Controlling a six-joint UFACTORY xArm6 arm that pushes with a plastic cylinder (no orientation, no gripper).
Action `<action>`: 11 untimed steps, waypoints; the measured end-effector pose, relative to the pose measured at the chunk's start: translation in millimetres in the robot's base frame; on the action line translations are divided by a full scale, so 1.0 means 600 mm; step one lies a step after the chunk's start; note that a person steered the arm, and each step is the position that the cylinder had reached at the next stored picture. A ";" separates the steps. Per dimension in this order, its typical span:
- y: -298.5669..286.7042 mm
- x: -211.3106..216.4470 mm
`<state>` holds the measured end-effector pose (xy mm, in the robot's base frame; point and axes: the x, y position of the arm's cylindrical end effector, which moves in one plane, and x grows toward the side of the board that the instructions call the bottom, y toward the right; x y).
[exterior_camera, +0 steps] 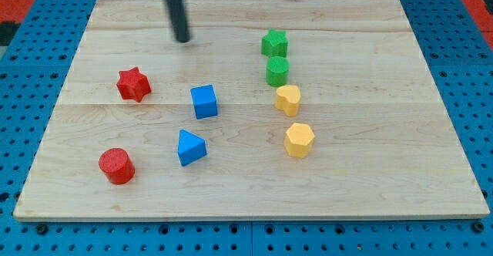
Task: Drag the green star left to green circle
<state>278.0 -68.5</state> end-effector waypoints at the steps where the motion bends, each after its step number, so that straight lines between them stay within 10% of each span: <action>1: 0.150 -0.029; 3: 0.274 -0.027; 6: 0.054 0.096; 11: 0.308 0.138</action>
